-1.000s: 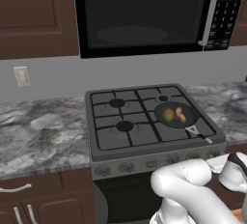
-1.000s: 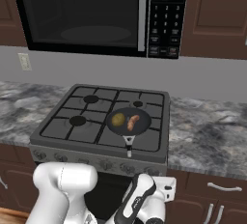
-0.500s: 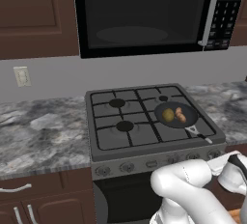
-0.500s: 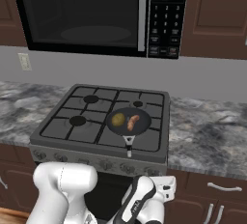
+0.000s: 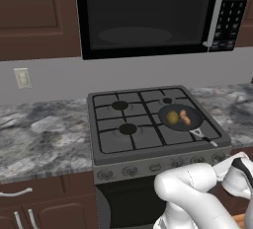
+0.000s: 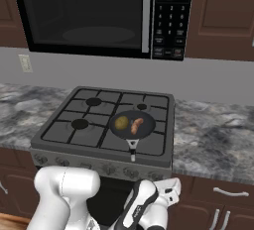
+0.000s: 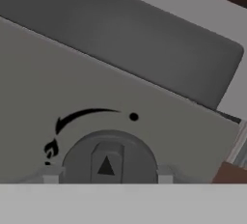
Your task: Put the potato and potato in the pan. Then turn on the front right burner and set the heat to medium.
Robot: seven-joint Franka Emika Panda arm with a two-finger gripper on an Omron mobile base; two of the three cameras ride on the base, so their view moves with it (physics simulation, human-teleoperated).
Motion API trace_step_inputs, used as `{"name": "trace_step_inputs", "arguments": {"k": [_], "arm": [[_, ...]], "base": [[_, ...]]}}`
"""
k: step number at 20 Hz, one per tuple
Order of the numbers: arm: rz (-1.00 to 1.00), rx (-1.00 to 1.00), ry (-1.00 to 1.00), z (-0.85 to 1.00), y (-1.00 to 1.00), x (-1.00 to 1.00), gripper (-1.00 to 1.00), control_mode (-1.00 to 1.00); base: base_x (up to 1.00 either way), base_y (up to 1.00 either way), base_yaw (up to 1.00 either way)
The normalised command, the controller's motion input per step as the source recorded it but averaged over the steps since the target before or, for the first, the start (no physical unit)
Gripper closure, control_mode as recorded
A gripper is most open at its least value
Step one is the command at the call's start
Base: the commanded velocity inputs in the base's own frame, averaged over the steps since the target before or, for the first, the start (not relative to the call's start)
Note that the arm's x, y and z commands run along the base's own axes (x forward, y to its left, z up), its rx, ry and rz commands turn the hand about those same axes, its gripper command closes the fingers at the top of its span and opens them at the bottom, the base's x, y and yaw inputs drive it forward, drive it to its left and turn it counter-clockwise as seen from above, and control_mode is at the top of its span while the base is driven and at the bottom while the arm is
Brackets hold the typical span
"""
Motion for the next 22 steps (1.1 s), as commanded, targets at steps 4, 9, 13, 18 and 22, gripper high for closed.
{"name": "trace_step_inputs", "arguments": {"k": [4, 9, 13, 18, 22], "arm": [[-0.08, -0.27, 0.02, -0.03, 0.0, 0.09, 1.0, -1.0], [-0.08, -0.25, 0.0, -0.06, 0.0, 0.01, 1.0, -1.0], [-0.08, -0.25, 0.0, -0.18, 0.0, 0.0, 1.0, -1.0], [-0.08, -0.26, 0.0, -0.23, 0.0, 0.0, 1.0, -1.0], [-0.1, -0.27, 0.0, -0.26, 0.0, 0.0, 1.0, -1.0]], "base": [[0.0, 0.0, 0.0], [0.0, 0.0, 0.0], [0.0, 0.0, 0.0], [0.0, 0.0, 0.0], [0.0, 0.0, 0.0]]}}
